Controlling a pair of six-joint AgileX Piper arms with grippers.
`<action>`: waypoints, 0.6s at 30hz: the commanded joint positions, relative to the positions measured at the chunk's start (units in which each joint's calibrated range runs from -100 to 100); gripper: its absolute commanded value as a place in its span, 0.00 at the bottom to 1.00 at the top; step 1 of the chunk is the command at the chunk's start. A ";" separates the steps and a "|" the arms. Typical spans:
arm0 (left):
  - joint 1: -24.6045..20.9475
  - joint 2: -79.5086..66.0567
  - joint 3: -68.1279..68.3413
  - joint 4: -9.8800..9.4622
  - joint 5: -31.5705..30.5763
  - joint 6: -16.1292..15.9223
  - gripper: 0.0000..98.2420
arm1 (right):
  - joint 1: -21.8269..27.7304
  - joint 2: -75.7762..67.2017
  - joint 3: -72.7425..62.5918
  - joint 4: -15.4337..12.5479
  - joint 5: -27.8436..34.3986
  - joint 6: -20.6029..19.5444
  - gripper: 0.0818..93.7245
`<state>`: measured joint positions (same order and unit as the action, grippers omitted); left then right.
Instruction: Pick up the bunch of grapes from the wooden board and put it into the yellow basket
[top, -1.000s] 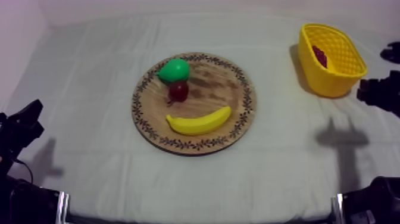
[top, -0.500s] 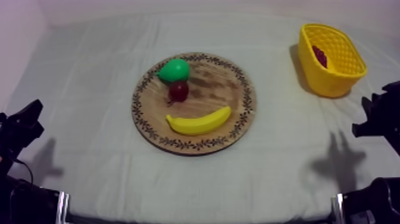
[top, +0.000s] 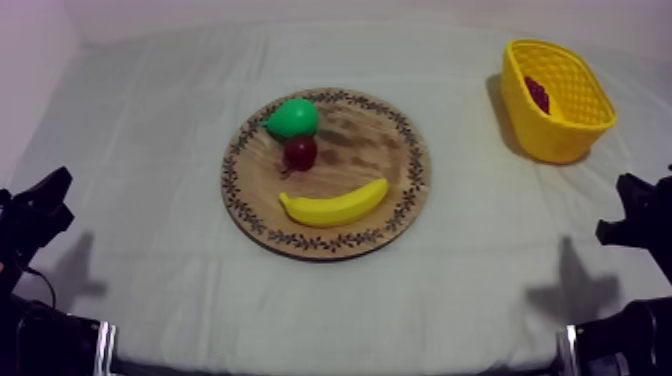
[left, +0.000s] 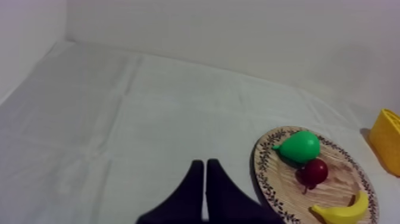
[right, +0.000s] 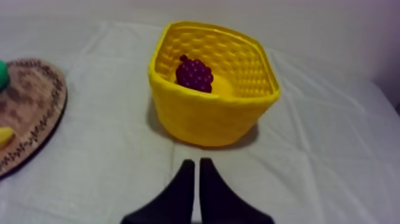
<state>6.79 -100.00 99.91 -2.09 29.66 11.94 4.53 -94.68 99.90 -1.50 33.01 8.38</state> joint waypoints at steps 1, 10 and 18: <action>-0.02 0.00 -0.02 0.01 0.00 0.01 0.00 | -0.45 -0.58 -0.01 0.16 1.21 -1.13 0.01; -0.02 0.00 -0.02 0.01 0.00 0.00 0.00 | -1.52 -1.06 -0.01 0.43 2.11 3.35 0.00; -0.02 0.00 -0.02 0.01 0.00 0.00 0.00 | -1.62 -1.08 -0.01 0.45 2.15 3.01 0.00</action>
<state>6.79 -100.00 99.91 -2.09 29.66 11.94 2.95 -95.74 99.90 -1.06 35.31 11.64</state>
